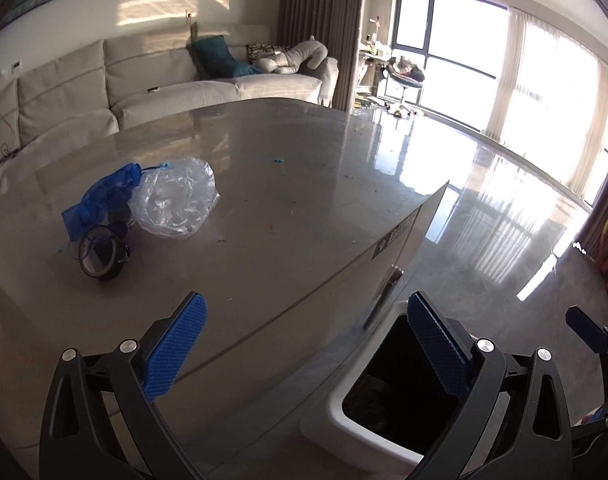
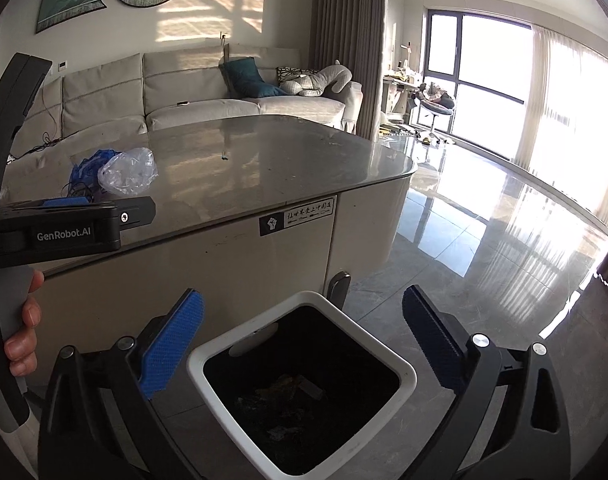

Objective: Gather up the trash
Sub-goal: 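Return to the table and grasp the tape roll with the left tool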

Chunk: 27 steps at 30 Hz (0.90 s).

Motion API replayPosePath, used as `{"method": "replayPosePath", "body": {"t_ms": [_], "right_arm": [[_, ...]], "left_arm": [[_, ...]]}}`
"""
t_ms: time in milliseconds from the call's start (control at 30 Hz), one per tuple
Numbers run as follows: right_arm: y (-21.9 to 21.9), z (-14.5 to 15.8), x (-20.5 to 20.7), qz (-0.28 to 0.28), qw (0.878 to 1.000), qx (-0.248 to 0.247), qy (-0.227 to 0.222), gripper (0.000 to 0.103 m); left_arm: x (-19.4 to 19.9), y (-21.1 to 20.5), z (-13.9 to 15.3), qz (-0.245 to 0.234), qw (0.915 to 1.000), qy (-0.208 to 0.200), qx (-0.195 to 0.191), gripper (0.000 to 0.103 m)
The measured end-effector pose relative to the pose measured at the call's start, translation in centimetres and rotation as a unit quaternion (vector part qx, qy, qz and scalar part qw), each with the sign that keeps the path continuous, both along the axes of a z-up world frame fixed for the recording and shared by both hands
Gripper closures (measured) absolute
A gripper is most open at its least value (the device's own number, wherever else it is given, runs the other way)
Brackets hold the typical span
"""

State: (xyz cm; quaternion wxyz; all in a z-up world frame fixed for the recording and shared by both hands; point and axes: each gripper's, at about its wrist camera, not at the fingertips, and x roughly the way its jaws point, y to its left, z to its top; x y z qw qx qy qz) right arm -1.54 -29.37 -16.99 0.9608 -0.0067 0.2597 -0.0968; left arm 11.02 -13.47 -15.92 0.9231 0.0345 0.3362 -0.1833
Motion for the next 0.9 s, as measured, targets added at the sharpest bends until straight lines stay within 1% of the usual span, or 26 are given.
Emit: {"method": "replayPosePath", "body": {"t_ms": [133,367,467,633,767,900], "right_arm": [[1.0,1.0,0.7,0.021,1.0,-0.004,-0.02,0.004],[3.0,1.7,2.7,0.057,0.998,0.01,-0.03,0.004],[4.1,2.3,3.7,0.075,0.996,0.007,-0.04,0.004],[5.6,3.0,5.7,0.103,0.993,0.016,-0.049,0.004],[6.9,3.3,7.5,0.126,0.991,0.021,-0.051,0.004],[8.3,4.0,9.6,0.145,0.987,0.011,-0.061,0.004]], "left_arm": [[0.5,1.6,0.5,0.022,0.9997,-0.01,0.003,0.004],[1.5,5.1,1.1,0.072,0.997,-0.028,0.006,0.004],[2.3,7.2,1.1,0.095,0.9952,-0.025,0.003,0.004],[3.3,10.1,1.2,0.126,0.9918,-0.02,-0.003,0.004],[4.2,11.9,1.0,0.146,0.9892,-0.016,0.002,0.004],[5.0,13.5,0.6,0.16,0.987,-0.002,-0.007,0.004]]}}
